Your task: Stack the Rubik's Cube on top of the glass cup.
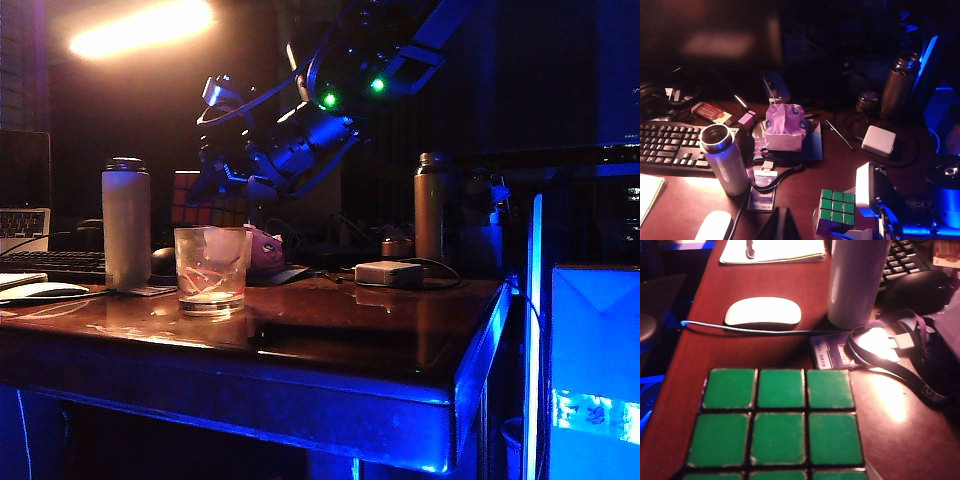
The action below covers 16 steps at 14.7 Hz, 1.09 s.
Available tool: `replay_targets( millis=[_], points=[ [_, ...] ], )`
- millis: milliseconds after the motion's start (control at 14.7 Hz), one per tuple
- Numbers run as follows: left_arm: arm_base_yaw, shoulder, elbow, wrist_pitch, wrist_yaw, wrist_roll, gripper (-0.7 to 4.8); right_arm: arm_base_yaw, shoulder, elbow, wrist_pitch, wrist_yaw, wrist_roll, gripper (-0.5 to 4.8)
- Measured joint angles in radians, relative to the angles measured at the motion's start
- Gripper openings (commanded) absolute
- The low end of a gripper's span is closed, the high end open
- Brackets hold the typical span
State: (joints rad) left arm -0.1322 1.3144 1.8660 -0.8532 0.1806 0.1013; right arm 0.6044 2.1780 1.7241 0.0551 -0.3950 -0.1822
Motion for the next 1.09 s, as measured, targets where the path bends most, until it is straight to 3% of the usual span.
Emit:
replay_targets(
  millis=[205, 341, 955, 1023, 1091],
  points=[
    [0.0, 0.0, 0.0, -0.004, 0.0, 0.0, -0.03, 0.0, 0.003, 0.0, 0.003, 0.001, -0.002, 3.49],
    [0.0, 0.0, 0.0, -0.004, 0.0, 0.0, -0.03, 0.0, 0.007, 0.001, 0.009, 0.002, -0.003, 4.65],
    [0.0, 0.0, 0.0, -0.004, 0.0, 0.0, -0.03, -0.002, -0.018, 0.0, 0.064, 0.006, -0.006, 4.79],
    [0.0, 0.0, 0.0, -0.004, 0.0, 0.0, -0.03, -0.002, -0.039, 0.0, 0.077, 0.016, -0.006, 3.98],
    [0.0, -0.001, 0.0, -0.004, 0.0, 0.0, -0.03, -0.003, -0.069, 0.001, 0.084, 0.057, -0.007, 2.33]
  ],
)
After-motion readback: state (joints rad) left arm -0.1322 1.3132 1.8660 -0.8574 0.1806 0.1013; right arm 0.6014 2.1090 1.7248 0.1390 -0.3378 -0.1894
